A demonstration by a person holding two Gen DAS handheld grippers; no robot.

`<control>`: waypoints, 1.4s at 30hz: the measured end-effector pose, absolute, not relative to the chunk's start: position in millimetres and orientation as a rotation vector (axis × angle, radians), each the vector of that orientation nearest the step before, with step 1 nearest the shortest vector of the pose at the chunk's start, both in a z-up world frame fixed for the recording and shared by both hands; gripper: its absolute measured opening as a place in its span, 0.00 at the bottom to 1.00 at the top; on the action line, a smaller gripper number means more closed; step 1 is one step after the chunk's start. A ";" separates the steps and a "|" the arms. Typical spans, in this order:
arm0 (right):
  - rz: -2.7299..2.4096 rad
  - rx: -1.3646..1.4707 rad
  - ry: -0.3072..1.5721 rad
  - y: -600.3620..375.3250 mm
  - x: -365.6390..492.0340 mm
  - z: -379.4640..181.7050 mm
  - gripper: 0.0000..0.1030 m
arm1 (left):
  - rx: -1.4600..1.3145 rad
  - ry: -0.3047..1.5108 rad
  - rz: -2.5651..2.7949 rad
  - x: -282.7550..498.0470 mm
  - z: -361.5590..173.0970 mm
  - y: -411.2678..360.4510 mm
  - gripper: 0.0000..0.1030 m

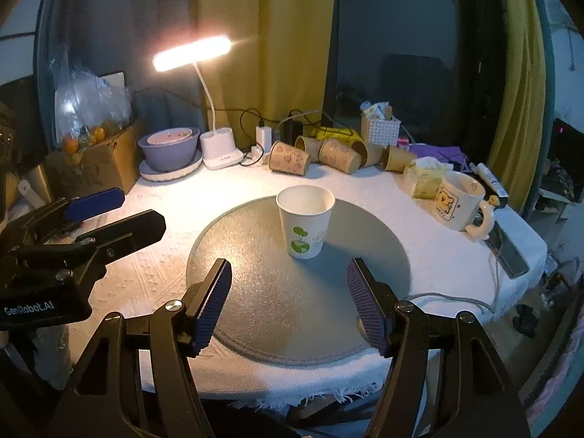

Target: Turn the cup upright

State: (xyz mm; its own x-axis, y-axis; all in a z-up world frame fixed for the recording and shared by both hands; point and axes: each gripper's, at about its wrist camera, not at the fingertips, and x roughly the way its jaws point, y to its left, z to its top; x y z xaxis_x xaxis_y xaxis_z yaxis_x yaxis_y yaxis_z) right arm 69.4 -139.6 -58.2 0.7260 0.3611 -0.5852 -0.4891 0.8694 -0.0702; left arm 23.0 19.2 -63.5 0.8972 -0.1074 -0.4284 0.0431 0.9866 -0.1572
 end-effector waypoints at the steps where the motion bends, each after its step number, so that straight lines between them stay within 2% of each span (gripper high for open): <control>1: 0.471 -0.219 0.589 -142.0 67.1 -54.7 0.67 | -0.144 0.442 -0.083 21.0 -60.3 18.2 0.83; 28: 0.396 -0.143 0.376 -180.9 14.0 18.6 0.67 | -0.093 0.249 -0.102 -28.5 3.3 7.6 0.83; 42: 0.423 -0.121 0.357 -186.2 13.3 19.5 0.67 | -0.079 0.213 -0.085 -32.9 7.4 7.9 0.83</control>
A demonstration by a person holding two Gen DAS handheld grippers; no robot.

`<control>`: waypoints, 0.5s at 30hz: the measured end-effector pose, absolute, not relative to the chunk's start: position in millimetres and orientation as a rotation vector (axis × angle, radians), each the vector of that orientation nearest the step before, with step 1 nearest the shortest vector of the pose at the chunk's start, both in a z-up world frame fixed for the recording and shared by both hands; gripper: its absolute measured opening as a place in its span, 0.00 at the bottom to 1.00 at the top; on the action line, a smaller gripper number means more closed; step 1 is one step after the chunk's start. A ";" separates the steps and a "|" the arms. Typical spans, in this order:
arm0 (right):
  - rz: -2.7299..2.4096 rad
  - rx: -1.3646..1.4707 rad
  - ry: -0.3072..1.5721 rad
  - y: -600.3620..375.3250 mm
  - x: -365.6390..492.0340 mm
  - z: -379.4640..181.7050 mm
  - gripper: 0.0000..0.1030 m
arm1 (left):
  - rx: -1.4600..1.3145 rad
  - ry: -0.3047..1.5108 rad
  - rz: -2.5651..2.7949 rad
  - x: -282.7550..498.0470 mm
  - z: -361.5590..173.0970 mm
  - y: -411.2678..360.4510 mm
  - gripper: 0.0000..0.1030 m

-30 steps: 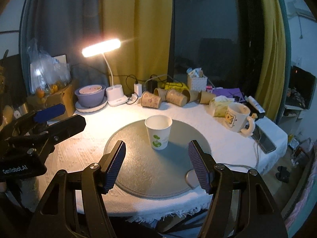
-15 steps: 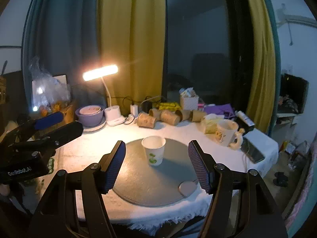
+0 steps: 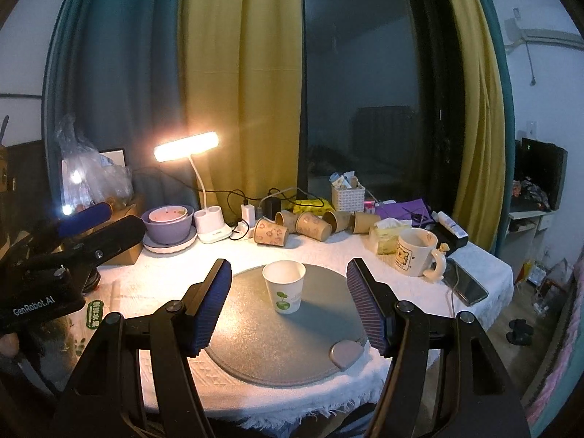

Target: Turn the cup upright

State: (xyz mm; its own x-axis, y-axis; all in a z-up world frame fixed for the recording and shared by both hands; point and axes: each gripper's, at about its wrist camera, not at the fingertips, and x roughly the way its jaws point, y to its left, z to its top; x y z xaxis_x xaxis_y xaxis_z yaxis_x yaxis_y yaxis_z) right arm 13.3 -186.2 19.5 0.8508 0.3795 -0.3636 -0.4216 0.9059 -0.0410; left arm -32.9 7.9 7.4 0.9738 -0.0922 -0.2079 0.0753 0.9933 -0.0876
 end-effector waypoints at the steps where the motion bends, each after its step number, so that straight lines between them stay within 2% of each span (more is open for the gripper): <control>1: 0.422 -0.120 0.362 -186.2 14.0 18.4 0.67 | -0.081 0.214 -0.084 -32.6 7.2 8.1 0.83; 15: 0.424 -0.124 0.368 -183.7 15.5 16.9 0.67 | -0.086 0.205 -0.077 -33.9 7.2 8.1 0.83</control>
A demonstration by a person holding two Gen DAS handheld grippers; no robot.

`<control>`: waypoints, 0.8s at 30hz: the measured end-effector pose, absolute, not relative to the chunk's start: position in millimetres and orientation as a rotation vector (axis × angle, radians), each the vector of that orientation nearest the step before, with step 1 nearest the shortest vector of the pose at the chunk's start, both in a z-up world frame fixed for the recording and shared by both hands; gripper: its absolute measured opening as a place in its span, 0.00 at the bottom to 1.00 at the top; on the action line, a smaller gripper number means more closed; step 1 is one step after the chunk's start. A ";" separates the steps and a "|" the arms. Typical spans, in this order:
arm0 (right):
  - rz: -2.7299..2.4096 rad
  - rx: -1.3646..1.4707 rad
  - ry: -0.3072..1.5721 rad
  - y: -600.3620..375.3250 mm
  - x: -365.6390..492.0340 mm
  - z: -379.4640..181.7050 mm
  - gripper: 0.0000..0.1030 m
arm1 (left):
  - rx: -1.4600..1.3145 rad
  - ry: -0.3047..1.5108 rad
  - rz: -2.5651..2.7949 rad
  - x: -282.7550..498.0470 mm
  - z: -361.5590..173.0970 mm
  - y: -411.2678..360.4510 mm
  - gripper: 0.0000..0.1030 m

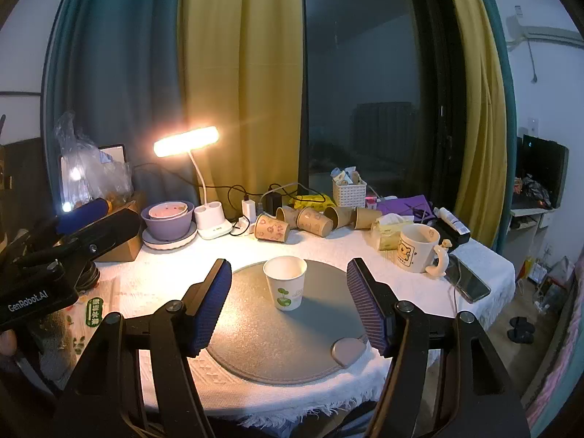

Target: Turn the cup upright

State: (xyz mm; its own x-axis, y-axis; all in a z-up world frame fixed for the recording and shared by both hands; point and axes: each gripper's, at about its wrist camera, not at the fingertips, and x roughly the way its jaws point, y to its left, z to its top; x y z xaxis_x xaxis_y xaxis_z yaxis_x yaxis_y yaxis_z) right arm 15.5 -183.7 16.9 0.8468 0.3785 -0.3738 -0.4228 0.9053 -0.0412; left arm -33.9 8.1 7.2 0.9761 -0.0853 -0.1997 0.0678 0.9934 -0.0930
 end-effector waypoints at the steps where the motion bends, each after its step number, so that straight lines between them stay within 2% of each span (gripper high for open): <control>1: 0.424 -0.123 0.369 -183.6 15.3 16.8 0.67 | -0.086 0.204 -0.077 -34.2 7.2 8.1 0.83; 24: 0.424 -0.118 0.378 -182.9 16.1 15.1 0.67 | -0.097 0.206 -0.068 -33.7 4.5 3.9 0.83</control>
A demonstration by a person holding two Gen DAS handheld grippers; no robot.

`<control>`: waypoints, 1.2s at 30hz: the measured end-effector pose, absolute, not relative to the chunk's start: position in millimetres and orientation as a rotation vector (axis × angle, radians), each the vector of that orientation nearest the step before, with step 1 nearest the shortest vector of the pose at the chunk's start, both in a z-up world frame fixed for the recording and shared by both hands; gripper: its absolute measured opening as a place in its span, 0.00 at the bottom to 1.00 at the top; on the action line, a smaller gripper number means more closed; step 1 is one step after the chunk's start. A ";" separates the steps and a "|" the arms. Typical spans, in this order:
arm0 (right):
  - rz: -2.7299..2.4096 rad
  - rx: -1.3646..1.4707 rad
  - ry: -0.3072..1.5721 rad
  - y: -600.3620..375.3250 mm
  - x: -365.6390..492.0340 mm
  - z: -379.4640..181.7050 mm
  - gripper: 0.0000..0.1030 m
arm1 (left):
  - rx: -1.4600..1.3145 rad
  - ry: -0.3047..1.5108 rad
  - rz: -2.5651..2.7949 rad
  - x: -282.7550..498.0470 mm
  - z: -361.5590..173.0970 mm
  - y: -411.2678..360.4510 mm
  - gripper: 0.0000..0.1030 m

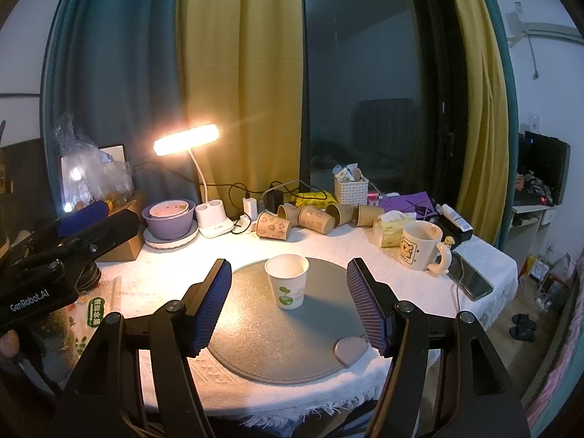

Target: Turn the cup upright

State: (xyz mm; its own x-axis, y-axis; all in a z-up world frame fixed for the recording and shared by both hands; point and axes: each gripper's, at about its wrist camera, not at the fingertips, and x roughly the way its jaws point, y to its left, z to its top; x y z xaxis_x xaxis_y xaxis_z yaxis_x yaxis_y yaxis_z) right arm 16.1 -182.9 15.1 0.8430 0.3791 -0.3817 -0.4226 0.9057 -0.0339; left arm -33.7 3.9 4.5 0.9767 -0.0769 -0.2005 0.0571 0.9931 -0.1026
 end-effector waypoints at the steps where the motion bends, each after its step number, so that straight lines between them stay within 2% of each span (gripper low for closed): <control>1: 0.424 -0.119 0.378 -182.7 16.1 15.0 0.67 | -0.097 0.206 -0.069 -33.5 4.5 4.7 0.83; 36: 0.427 -0.127 0.386 -175.4 15.0 11.5 0.67 | -0.102 0.210 -0.068 -33.7 1.8 4.8 0.83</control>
